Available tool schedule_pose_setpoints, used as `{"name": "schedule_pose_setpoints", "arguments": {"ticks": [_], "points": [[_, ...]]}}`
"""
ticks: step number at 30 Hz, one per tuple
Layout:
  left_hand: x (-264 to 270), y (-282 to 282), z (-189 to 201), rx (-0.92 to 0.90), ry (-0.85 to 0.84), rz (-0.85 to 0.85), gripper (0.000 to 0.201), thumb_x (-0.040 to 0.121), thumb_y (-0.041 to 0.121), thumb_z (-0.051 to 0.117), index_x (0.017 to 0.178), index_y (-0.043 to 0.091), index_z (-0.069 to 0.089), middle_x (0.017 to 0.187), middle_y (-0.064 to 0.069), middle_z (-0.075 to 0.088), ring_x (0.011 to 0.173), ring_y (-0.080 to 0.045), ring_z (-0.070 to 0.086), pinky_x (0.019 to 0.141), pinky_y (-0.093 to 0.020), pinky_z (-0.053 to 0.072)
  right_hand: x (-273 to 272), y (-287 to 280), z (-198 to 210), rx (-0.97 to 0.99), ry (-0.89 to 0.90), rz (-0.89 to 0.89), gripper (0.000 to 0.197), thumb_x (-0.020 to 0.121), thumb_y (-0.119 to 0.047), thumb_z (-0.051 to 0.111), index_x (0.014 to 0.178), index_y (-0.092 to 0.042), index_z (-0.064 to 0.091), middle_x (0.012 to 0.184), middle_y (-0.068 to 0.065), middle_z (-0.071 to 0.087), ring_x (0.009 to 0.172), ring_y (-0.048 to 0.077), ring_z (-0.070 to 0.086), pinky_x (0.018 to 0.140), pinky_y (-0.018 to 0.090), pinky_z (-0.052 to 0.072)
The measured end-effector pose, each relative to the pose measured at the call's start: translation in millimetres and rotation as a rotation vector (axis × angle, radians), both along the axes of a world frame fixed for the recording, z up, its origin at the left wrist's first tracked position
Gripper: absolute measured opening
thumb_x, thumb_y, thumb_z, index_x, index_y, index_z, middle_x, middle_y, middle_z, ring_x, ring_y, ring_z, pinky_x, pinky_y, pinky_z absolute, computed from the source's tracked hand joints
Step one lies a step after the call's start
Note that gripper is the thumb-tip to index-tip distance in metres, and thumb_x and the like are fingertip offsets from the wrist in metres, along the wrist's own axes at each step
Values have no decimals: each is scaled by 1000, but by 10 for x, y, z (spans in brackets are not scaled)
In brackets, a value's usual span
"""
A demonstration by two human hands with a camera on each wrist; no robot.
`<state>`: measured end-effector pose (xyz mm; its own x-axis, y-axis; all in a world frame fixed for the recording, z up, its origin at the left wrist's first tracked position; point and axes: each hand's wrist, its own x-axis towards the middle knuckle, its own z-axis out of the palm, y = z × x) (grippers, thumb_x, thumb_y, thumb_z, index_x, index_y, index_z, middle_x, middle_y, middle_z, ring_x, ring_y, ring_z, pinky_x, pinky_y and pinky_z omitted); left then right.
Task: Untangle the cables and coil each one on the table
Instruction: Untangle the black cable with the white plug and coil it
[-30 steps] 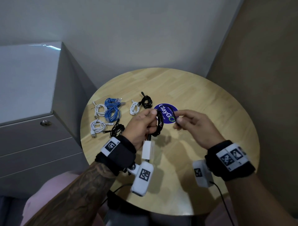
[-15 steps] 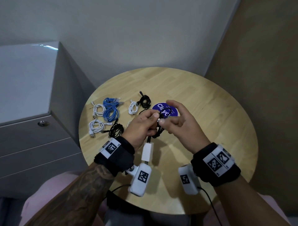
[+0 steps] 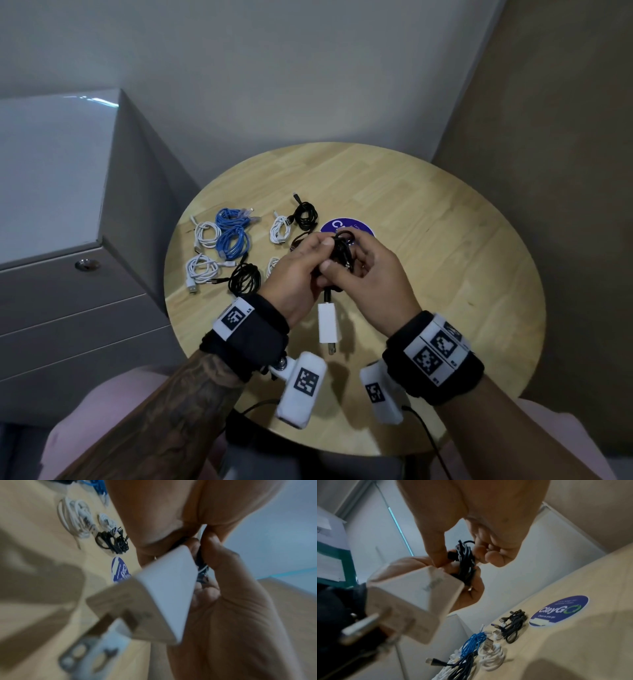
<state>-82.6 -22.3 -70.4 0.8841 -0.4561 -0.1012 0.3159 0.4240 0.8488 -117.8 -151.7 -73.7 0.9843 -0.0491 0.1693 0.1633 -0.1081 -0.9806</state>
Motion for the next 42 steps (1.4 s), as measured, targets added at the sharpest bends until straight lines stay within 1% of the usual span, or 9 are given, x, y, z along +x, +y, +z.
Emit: {"name": "schedule_pose_setpoints", "arguments": {"ticks": [6, 11, 17, 19, 24, 30, 33, 37, 42], "points": [[0, 5, 24, 6, -44, -12, 15, 101, 13, 39, 104, 12, 54, 82, -1, 66, 49, -7, 28, 52, -16, 31, 55, -149, 24, -93, -25, -10, 24, 93, -23, 73, 115, -31, 73, 108, -4, 73, 89, 11, 66, 81, 28, 57], [-3, -11, -32, 52, -85, -38, 13, 93, 12, 55, 106, 11, 53, 86, 1, 51, 49, -6, 29, 49, -14, 28, 139, -305, 143, 108, -18, -138, 7, 94, -5, 67, 90, -9, 70, 76, 2, 71, 67, 11, 66, 65, 29, 60], [-71, -54, -64, 85, -150, -52, 32, 84, 14, 59, 113, 7, 49, 82, 4, 61, 54, -2, 42, 52, -14, 36, 116, -378, 150, 52, 15, -98, 5, 92, -11, 71, 88, -9, 69, 77, 4, 70, 70, 11, 68, 60, 29, 58], [-59, -73, -73, 72, -131, -22, 33, 84, 15, 58, 115, 5, 49, 90, -4, 56, 52, -4, 38, 51, -14, 35, 114, -366, 136, 33, -14, -116, 6, 92, -12, 72, 87, -10, 69, 78, 3, 71, 72, 11, 68, 60, 30, 58], [-3, -54, -81, 21, -64, -23, 41, 86, 13, 53, 124, 0, 44, 73, 11, 62, 47, -4, 30, 47, -12, 32, 95, -364, 129, -34, -51, -62, 9, 91, -11, 73, 88, -4, 68, 81, 13, 68, 74, 18, 62, 66, 39, 59], [-30, -60, -88, -4, -58, -59, 33, 87, 14, 57, 117, 4, 49, 75, 4, 55, 47, -4, 30, 46, -12, 30, 117, -418, 175, 133, 28, 54, 13, 88, 1, 70, 92, -4, 58, 78, 6, 62, 70, 11, 60, 65, 25, 55], [-33, -43, -69, -21, -55, -81, 25, 86, 12, 57, 111, 10, 50, 67, 9, 57, 46, -3, 31, 47, -13, 29, 105, -411, 176, 225, 78, 100, 19, 81, -11, 73, 94, -8, 58, 78, 4, 62, 68, 11, 59, 66, 24, 53], [-2, -13, -64, -87, -26, -86, 18, 89, 14, 56, 107, 16, 53, 88, -7, 47, 44, -4, 31, 51, -17, 31, 96, -416, 175, 287, 108, 101, 20, 87, -26, 69, 96, -9, 65, 84, 4, 66, 79, 16, 64, 72, 31, 55], [25, 42, -55, -147, 32, -70, 15, 91, 14, 56, 105, 18, 54, 88, 0, 58, 42, -3, 32, 56, -24, 29, 96, -335, 106, 53, 55, 38, 17, 93, 6, 63, 94, -11, 66, 79, -8, 70, 76, 8, 64, 68, 27, 58]]}}
